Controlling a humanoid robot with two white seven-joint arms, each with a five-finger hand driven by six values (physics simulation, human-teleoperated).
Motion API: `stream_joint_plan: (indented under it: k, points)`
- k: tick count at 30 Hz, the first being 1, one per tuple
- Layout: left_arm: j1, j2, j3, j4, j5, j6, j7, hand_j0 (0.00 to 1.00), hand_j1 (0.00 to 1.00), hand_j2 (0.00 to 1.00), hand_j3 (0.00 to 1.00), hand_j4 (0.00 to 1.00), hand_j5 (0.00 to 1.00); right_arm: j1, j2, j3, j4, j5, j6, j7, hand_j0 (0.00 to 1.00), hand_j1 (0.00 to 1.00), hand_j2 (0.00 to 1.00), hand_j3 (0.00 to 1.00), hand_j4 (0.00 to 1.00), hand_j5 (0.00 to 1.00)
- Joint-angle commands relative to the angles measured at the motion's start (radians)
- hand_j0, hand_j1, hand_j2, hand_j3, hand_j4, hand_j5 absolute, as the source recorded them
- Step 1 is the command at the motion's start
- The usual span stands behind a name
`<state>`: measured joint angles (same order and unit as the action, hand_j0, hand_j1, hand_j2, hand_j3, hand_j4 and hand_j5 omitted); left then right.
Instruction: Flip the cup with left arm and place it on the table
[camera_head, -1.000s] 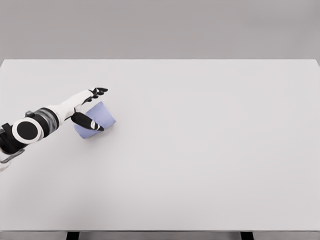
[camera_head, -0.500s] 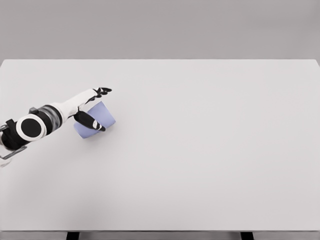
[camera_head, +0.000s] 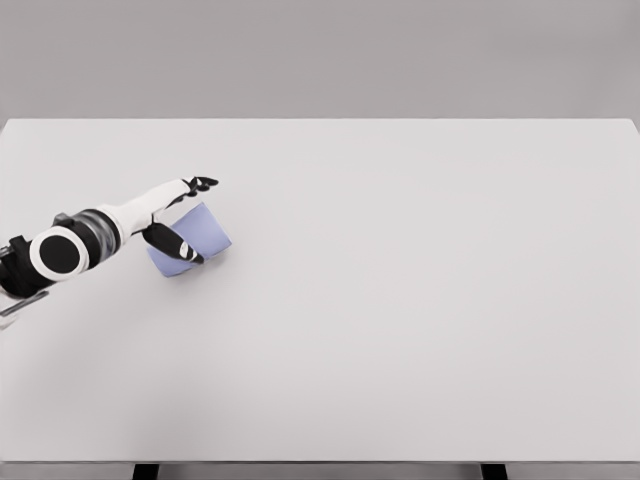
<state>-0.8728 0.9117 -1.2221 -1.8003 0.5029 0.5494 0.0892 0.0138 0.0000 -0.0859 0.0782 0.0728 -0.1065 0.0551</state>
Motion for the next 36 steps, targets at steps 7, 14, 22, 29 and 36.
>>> stream_joint_plan:
  k: [7, 14, 22, 29, 36]
  points:
    - [-0.018, 0.009, 0.001, 0.001, 0.059, 0.009, 0.001, 1.00, 1.00, 1.00, 1.00, 1.00, 1.00, 0.000, 0.000, 0.000, 0.000, -0.001, 0.001, 0.000, 1.00, 1.00, 1.00, 1.00, 1.00, 1.00]
    - [-0.031, 0.036, 0.015, 0.009, 0.098, 0.015, 0.001, 1.00, 1.00, 1.00, 1.00, 1.00, 1.00, 0.000, 0.000, 0.000, 0.000, -0.001, 0.001, 0.000, 1.00, 1.00, 1.00, 1.00, 1.00, 1.00]
    - [-0.032, 0.041, 0.030, 0.002, 0.166, 0.015, 0.003, 1.00, 1.00, 1.00, 1.00, 1.00, 1.00, 0.000, 0.000, 0.000, 0.000, -0.001, 0.001, 0.000, 1.00, 1.00, 1.00, 1.00, 1.00, 1.00]
    - [-0.032, 0.027, 0.024, 0.001, 0.181, 0.015, 0.003, 1.00, 1.00, 1.00, 1.00, 1.00, 1.00, 0.000, 0.000, 0.000, 0.000, -0.001, -0.001, 0.000, 1.00, 1.00, 1.00, 1.00, 1.00, 1.00]
    - [-0.029, 0.018, 0.015, 0.001, 0.193, 0.017, 0.001, 1.00, 1.00, 1.00, 1.00, 1.00, 1.00, 0.000, 0.000, 0.000, 0.000, -0.001, 0.001, 0.000, 1.00, 1.00, 1.00, 1.00, 1.00, 1.00]
